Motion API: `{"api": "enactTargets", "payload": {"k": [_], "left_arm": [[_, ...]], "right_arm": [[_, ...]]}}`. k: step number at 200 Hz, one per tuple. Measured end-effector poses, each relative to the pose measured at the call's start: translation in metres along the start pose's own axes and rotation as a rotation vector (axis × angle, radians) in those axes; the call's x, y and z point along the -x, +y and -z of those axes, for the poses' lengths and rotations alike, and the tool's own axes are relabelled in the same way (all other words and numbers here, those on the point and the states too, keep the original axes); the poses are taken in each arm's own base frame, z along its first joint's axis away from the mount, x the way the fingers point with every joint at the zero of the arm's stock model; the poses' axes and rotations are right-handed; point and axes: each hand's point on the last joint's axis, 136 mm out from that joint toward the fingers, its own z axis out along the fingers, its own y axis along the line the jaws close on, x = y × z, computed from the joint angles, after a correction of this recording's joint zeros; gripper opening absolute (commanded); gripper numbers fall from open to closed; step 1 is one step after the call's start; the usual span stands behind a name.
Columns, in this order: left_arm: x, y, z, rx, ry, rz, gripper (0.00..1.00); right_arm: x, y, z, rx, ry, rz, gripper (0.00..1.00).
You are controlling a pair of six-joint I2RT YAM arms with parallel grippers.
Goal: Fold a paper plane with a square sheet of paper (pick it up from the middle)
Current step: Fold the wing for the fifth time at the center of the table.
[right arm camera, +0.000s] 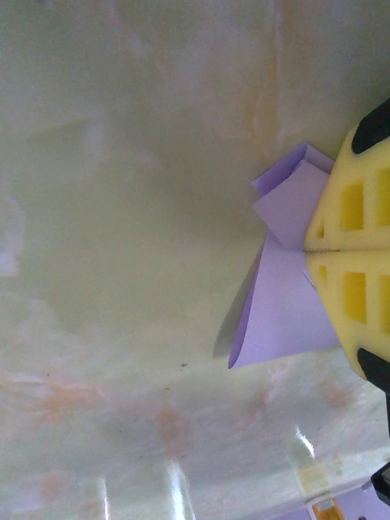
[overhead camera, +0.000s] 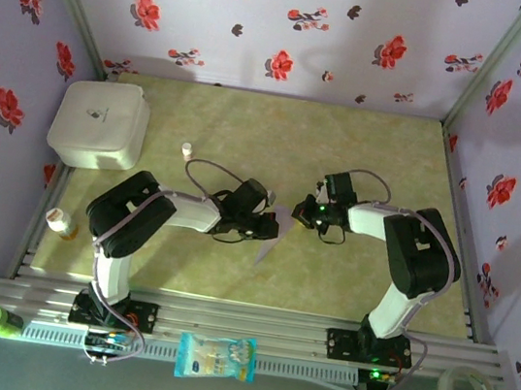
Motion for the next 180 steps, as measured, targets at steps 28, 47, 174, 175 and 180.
{"api": "enactTargets", "payload": {"k": [28,47,174,175,180], "left_arm": [[-0.001,-0.001,-0.001,-0.001,0.002,-0.002,0.0],[-0.002,0.0,-0.001,-0.006,-0.004,0.003,0.0],[0.0,-0.001,-0.002,-0.02,-0.025,0.039,0.0],[0.0,-0.001,-0.002,-0.019,-0.024,0.04,0.0],[0.0,-0.001,-0.002,-0.021,-0.026,0.043,0.0]], "right_arm": [[0.009,0.013,0.013,-0.006,-0.012,0.044,0.03],[0.011,0.026,0.021,0.031,-0.025,0.066,0.02],[0.034,-0.016,0.01,-0.005,-0.042,-0.052,0.03],[0.034,-0.016,0.01,-0.006,-0.044,-0.053,0.03],[0.038,-0.018,0.012,-0.011,-0.055,-0.055,0.03]]}}
